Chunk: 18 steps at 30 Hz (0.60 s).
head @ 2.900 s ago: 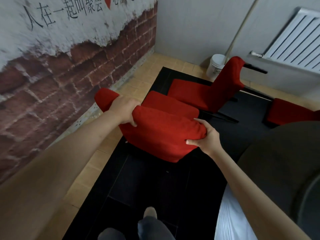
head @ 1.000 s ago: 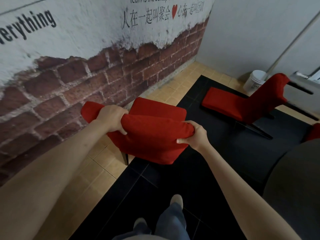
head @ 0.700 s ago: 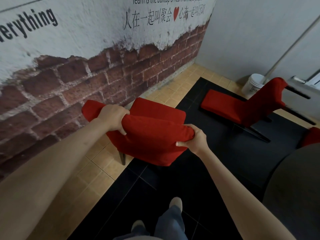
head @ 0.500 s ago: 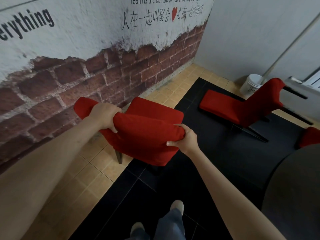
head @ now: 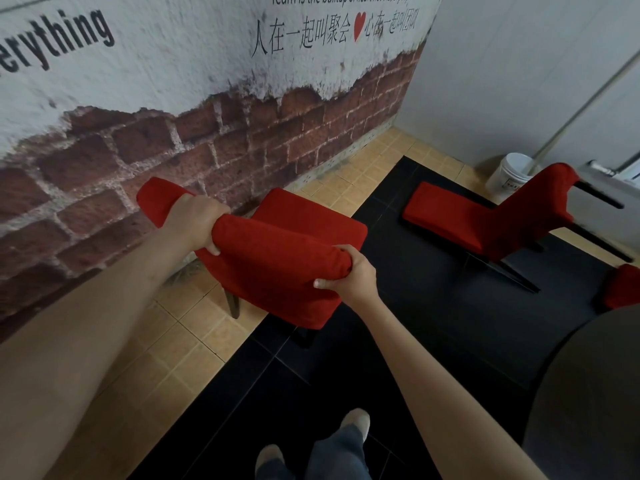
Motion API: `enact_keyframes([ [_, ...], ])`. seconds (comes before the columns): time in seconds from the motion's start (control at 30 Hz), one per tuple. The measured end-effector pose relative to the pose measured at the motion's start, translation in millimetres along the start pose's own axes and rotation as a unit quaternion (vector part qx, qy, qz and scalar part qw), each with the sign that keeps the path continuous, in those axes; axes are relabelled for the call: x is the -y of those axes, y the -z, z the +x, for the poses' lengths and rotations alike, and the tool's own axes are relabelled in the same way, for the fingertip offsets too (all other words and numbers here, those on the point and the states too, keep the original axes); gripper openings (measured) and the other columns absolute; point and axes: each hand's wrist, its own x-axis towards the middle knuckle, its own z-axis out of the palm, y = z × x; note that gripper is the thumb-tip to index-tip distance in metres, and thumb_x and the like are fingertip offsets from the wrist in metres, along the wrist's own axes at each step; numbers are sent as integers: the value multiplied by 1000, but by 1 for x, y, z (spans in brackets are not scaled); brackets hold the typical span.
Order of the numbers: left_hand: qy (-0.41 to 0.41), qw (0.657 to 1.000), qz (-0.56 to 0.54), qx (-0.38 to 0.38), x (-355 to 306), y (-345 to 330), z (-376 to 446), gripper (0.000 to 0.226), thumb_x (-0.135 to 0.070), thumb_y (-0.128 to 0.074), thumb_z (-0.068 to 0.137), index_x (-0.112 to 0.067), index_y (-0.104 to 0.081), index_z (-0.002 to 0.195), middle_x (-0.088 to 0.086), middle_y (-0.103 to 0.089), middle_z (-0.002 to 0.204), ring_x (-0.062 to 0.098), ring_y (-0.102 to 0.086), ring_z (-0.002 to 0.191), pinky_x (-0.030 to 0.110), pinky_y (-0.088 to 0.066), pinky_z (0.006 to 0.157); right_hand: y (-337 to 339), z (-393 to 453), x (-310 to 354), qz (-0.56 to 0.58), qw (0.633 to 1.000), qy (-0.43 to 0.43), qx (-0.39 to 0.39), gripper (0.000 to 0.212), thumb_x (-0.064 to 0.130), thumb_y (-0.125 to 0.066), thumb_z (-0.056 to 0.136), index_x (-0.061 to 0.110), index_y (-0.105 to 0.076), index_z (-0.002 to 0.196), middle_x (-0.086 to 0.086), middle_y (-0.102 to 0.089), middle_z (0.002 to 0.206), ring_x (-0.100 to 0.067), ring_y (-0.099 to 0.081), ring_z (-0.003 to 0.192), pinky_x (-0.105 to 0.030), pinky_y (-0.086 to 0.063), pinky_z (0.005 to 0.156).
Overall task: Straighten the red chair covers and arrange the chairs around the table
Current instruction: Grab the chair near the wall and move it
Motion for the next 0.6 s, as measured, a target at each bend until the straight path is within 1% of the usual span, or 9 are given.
enact_keyframes([
  [0.07, 2, 1000, 2, 2, -2, 0, -2, 63, -41, -91, 48, -23, -63, 101, -3, -67, 104, 20, -61, 102, 37, -44, 87, 0, -1, 0, -1, 1000, 4, 4, 74, 24, -94, 51, 32, -58, 116, 9, -55, 117, -12, -49, 111, -44, -48, 98],
  [0.17, 5, 1000, -14, 4, -6, 0, -7, 75, -47, -90, 47, -23, -61, 112, -1, -65, 112, 21, -57, 108, 41, -43, 91, 6, -2, -1, -22, 999, 18, 26, 88, 25, -94, 53, 31, -51, 129, 4, -53, 126, -20, -49, 121, -44, -45, 102],
  [0.27, 25, 996, -86, -11, -11, 2, -13, 92, -59, -86, 48, -26, -55, 128, 0, -59, 125, 24, -51, 119, 47, -39, 100, 19, -2, -2, -66, 994, 32, 83, 109, 28, -93, 54, 32, -32, 145, -3, -46, 137, -25, -43, 130, -45, -39, 108],
  [0.37, 40, 987, -154, -35, -19, 5, -15, 94, -63, -82, 52, -26, -52, 133, 2, -56, 133, 26, -49, 124, 51, -39, 103, 35, 0, -7, -147, 979, 49, 130, 126, 27, -93, 53, 33, -14, 151, -7, -43, 143, -28, -40, 133, -45, -33, 110],
  [0.4, 39, 983, -176, -44, -23, 8, -14, 92, -63, -81, 55, -25, -52, 133, 3, -55, 134, 26, -49, 124, 50, -39, 103, 41, 1, -9, -175, 973, 54, 142, 129, 26, -93, 53, 34, -11, 152, -8, -43, 143, -29, -41, 133, -44, -33, 110],
  [0.47, 27, 977, -201, -60, -35, 13, -9, 89, -64, -79, 56, -25, -53, 132, 2, -57, 133, 24, -51, 122, 44, -40, 101, 54, 4, -15, -211, 964, 59, 153, 130, 25, -93, 54, 35, -8, 152, -8, -44, 144, -29, -42, 132, -42, -36, 109],
  [0.53, 15, 974, -218, -67, -51, 19, 0, 86, -63, -79, 57, -26, -54, 131, 1, -59, 131, 21, -54, 119, 37, -39, 97, 67, 8, -21, -229, 960, 56, 153, 129, 24, -93, 56, 36, -7, 152, -9, -43, 145, -28, -43, 132, -40, -39, 107],
  [0.6, 6, 971, -231, -66, -72, 25, 13, 83, -61, -79, 59, -27, -54, 130, -1, -59, 129, 20, -54, 118, 34, -39, 94, 82, 14, -29, -240, 958, 53, 150, 127, 24, -92, 57, 35, -8, 152, -10, -42, 146, -28, -43, 131, -38, -40, 103],
])
